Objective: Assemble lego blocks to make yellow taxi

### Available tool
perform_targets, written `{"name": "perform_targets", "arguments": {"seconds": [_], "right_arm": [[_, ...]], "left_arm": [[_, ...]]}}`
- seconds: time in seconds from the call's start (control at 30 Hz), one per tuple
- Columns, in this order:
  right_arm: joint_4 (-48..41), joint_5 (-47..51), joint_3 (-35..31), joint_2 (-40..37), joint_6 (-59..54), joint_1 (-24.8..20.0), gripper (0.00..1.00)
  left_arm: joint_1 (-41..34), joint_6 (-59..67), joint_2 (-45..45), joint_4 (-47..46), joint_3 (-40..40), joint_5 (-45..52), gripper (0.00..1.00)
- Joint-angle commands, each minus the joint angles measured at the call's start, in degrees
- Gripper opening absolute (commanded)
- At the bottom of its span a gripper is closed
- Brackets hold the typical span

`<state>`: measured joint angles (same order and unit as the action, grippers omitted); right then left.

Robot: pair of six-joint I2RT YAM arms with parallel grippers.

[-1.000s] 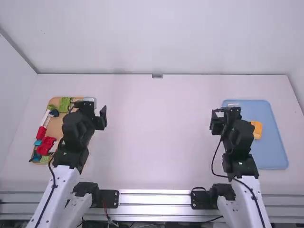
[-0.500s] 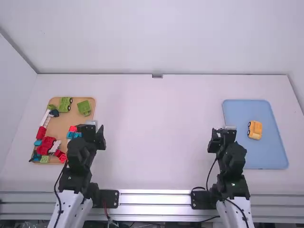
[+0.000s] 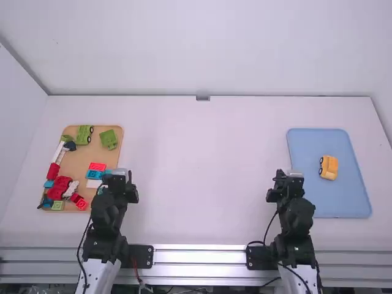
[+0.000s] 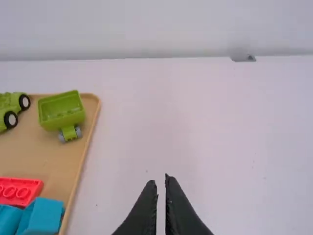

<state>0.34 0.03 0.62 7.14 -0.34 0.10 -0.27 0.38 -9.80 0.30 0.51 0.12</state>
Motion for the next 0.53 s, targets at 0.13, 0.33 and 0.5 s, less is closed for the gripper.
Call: {"name": "perform_targets", "arguments": {"seconds": [0.13,0.33,0.5], "right_arm": [[-0.34,-0.03,-0.62,-4.57,0.34,-0.10,0.00],[-0.34,-0.03,-0.62,-7.14,0.34,-0.10,0.00],[-0.34,-0.03,-0.62,-7.14,0.34,-0.10,0.00]], "left_arm": [[0.27,-0.38,4.99,-0.30,-0.51,-0.12,0.00],[0.27,-0.38,8.77,-0.30,-0.51,-0.12,0.00],[0.27,-0.38,9.80,-0.30,-0.51,-0.12,0.00]]}}
